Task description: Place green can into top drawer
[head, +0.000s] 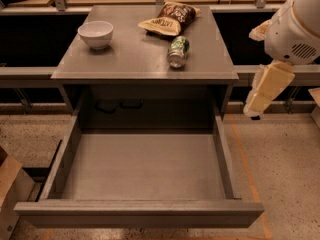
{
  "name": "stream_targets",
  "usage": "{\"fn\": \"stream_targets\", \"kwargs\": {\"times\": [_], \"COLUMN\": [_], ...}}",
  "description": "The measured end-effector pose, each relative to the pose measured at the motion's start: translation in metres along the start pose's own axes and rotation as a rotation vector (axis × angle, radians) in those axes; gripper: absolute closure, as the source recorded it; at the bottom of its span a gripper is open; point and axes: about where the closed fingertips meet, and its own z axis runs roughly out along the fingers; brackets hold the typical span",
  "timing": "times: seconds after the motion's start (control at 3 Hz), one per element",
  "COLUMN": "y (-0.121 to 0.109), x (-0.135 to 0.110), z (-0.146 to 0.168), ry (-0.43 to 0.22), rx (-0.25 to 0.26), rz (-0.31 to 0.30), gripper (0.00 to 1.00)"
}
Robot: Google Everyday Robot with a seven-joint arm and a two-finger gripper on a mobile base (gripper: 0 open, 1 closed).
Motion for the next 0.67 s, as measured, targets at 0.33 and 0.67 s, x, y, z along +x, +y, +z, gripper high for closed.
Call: {"fn": "stream_targets", "kwargs": {"times": [0.33,0.67], "y": [0.0,0.0002], "x": [-0.0001,-0.0001], "z": [-0.0002,0.003], "ry": [0.0,-0.003], "rx": [0.001,-0.01], "rz": [0.0,0.019], "gripper": [0.0,0.0]}}
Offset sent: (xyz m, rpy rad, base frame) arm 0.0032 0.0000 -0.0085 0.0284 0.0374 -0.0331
